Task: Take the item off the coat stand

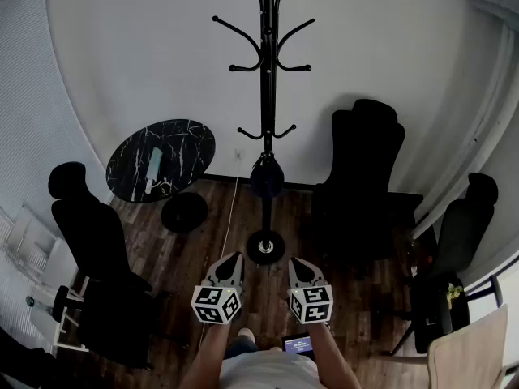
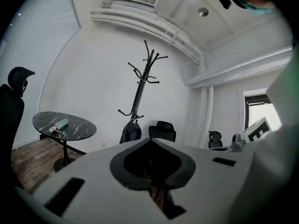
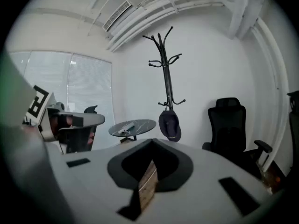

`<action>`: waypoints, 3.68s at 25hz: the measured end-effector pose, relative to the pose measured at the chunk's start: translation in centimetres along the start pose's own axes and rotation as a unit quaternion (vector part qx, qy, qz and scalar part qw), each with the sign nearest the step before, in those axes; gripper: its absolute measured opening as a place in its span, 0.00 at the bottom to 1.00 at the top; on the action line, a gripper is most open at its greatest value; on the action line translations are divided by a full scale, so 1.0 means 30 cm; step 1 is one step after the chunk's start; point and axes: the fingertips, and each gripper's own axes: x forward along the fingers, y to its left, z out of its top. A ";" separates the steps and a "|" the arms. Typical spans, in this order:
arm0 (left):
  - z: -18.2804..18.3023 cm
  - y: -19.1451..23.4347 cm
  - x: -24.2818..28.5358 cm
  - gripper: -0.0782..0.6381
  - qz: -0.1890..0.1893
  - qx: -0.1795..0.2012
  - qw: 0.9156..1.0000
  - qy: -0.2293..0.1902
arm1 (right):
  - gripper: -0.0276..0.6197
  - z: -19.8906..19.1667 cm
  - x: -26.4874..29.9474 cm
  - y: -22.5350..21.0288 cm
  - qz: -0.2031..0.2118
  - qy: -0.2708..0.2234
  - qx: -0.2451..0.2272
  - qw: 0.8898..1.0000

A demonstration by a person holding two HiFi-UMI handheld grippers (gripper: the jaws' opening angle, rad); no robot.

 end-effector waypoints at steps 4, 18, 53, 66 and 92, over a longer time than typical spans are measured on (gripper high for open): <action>-0.013 0.025 -0.004 0.14 0.004 -0.001 1.000 0.005 | 0.06 0.000 0.010 -0.010 -0.002 0.000 0.006 1.000; -0.012 0.013 -0.043 0.14 0.001 -0.013 1.000 0.011 | 0.06 0.027 -0.006 0.058 0.045 -0.013 -0.005 0.999; 0.094 0.295 0.486 0.14 -0.025 0.010 1.000 0.010 | 0.06 0.156 0.466 -0.163 -0.003 0.010 0.004 1.000; 0.057 0.434 0.732 0.14 -0.050 -0.006 0.998 0.044 | 0.06 0.114 0.673 -0.251 -0.041 0.051 0.019 0.998; 0.061 0.528 0.803 0.14 -0.064 0.005 0.997 0.043 | 0.06 0.130 0.721 -0.291 -0.066 0.016 0.079 0.995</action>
